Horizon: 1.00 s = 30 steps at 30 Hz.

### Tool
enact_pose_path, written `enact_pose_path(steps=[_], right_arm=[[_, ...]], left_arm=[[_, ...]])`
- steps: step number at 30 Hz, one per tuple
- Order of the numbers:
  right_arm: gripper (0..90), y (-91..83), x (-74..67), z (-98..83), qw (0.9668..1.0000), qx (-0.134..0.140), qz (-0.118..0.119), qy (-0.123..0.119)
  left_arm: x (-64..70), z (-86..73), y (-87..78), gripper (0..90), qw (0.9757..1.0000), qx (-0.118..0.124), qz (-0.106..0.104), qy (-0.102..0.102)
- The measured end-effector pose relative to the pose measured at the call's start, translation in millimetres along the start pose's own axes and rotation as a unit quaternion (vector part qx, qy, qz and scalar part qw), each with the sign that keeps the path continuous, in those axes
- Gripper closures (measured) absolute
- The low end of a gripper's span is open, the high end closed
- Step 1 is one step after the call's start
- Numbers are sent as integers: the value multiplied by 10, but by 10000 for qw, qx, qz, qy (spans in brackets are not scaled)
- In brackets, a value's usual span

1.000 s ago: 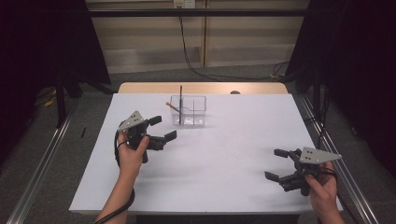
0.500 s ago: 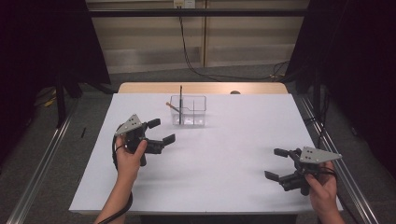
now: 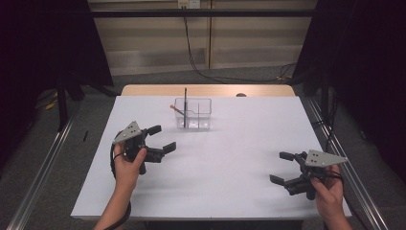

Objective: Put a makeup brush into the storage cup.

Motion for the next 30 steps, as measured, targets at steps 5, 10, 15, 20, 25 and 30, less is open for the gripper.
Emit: enact_pose_path(steps=[5, 10, 15, 20, 25, 30], right_arm=[[59, -10, -11, 13, 10000, 15, -5, -6], [59, -36, 4, 3, 10000, 23, -50, 16], [59, -59, -8, -15, 10000, 21, -72, 16], [59, -75, -14, -8, 10000, 34, -94, -2], [59, -90, -13, -25, 10000, 8, -95, -8], [59, -111, -3, -27, 9999, 39, -125, 22]], left_arm=[[13, -34, -21, 12, 10000, -48, -10, -5], [15, -49, -54, 11, 10000, -36, -59, 14], [16, -63, -88, 11, 10000, -73, -32, 55], [41, -61, -144, 11, 10000, -67, 19, 52], [52, -66, -220, 11, 9999, -89, 40, 97], [43, -93, -286, 11, 9999, -77, 55, 49]])
Point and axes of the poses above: each handheld gripper's, and its own axes: y roughly forward along the jaws, z roughly out of its top, x roughly to its right, the point moved 3 cm from there along y, roughly forward along the jaws, and after that the axes turned 10 degrees about y, right-handed, at the moved point
